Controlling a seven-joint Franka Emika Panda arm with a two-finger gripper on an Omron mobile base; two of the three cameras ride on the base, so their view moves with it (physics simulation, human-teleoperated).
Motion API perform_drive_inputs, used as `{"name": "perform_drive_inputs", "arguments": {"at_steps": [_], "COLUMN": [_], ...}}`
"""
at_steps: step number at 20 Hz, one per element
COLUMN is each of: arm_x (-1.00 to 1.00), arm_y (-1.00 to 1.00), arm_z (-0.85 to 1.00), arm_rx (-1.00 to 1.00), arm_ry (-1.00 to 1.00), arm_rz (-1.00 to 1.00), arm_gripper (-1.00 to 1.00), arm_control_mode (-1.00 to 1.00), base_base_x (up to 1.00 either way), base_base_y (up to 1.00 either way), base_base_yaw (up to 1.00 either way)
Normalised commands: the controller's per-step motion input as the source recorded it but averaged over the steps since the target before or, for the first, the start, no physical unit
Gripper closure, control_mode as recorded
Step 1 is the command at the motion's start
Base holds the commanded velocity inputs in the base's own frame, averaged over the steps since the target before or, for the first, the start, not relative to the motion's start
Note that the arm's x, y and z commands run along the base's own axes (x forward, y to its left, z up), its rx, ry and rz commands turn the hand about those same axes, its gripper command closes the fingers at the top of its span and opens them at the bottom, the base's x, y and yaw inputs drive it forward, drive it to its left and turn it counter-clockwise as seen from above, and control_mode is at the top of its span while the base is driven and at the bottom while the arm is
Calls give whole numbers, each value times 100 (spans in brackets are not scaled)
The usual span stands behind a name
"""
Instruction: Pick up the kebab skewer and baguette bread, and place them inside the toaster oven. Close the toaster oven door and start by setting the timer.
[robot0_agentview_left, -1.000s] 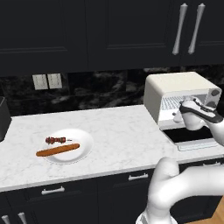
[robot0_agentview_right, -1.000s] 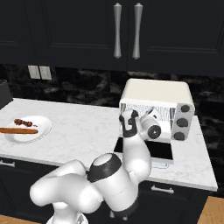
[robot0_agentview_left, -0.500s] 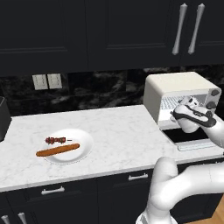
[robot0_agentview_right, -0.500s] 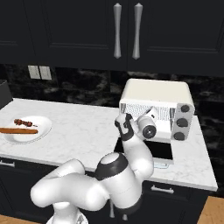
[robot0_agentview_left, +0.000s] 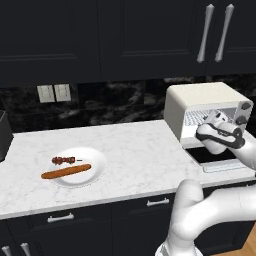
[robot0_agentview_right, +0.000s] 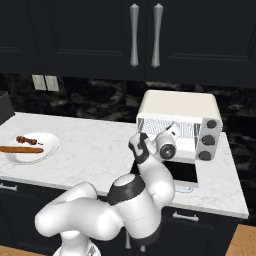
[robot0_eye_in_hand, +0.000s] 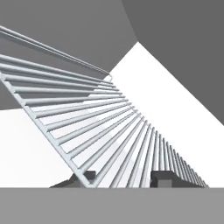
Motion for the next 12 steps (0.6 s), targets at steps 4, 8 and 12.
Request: {"name": "perform_drive_inputs", "arguments": {"at_steps": [4, 8, 12], "arm_x": [-12, -38, -45], "arm_y": [-46, -46, -44], "arm_z": [8, 7, 23], "arm_rx": [0, 0, 0], "arm_ry": [5, 8, 1], "arm_rz": [0, 0, 0], "arm_gripper": [100, 100, 100], "arm_control_mode": [-100, -100, -100], "base_base_x": [0, 0, 0], "base_base_y": [0, 0, 0], "base_base_yaw": [0, 0, 0]}}
